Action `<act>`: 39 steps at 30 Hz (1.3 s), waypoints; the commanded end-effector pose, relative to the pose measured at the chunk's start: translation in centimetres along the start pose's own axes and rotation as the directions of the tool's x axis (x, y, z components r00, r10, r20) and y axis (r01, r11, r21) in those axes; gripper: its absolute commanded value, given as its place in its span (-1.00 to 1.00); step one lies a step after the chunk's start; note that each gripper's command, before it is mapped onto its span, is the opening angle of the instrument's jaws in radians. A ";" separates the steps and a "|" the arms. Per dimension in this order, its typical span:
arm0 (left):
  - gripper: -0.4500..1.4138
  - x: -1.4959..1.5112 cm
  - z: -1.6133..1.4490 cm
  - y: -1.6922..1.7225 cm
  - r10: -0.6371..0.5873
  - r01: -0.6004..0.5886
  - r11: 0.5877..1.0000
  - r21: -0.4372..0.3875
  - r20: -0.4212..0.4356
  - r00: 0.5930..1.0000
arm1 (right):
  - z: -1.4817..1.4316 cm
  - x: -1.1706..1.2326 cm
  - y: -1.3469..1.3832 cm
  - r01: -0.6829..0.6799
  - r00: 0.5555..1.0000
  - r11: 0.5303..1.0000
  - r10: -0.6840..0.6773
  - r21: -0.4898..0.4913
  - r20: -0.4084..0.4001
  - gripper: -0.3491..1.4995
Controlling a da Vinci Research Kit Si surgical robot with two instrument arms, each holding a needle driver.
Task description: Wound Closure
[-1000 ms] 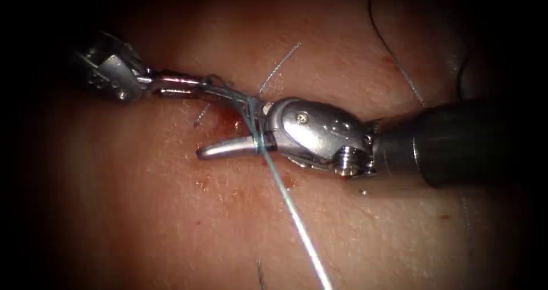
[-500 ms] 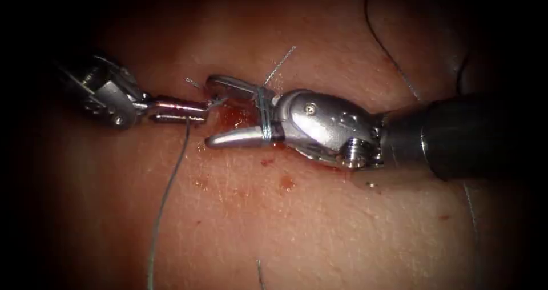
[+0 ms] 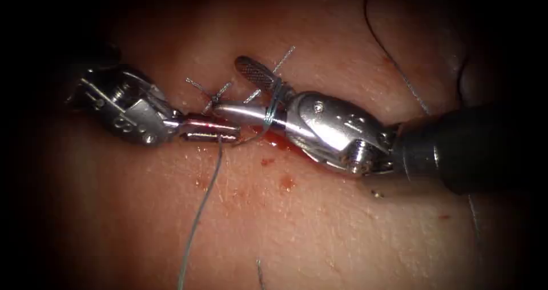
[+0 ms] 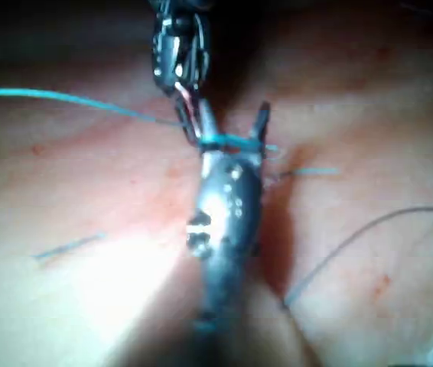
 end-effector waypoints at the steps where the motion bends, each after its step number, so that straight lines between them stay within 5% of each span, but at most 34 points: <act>1: -1.00 -0.02 0.09 0.04 0.000 0.000 1.000 -0.001 -0.003 1.000 | -0.02 -0.10 -0.04 -0.003 1.000 1.000 0.003 -0.025 0.015 0.28; 19: -1.00 -0.13 0.32 -0.09 0.000 0.000 1.000 0.003 -0.005 1.000 | -0.30 -0.43 0.50 -0.065 0.989 0.937 0.107 -0.344 0.104 0.29; 28: -1.00 -0.14 0.31 -0.09 0.000 0.000 1.000 0.002 -0.008 1.000 | 0.01 -0.54 0.52 -0.099 0.982 0.941 0.145 -0.324 0.121 0.29; 35: -1.00 -0.12 0.21 -0.06 0.003 -0.003 1.000 -0.003 -0.018 1.000 | 0.31 -0.85 0.46 -0.094 0.965 0.944 0.165 -0.318 0.203 0.31; 38: -1.00 -0.12 0.16 -0.07 0.002 -0.002 1.000 -0.002 -0.013 1.000 | 0.29 -0.90 0.45 -0.102 0.963 0.945 0.172 -0.311 0.207 0.18; 39: -1.00 -0.12 0.15 -0.08 0.002 -0.002 1.000 -0.001 -0.012 1.000 | 0.24 -0.86 0.43 -0.107 0.962 0.947 0.176 -0.303 0.210 -0.23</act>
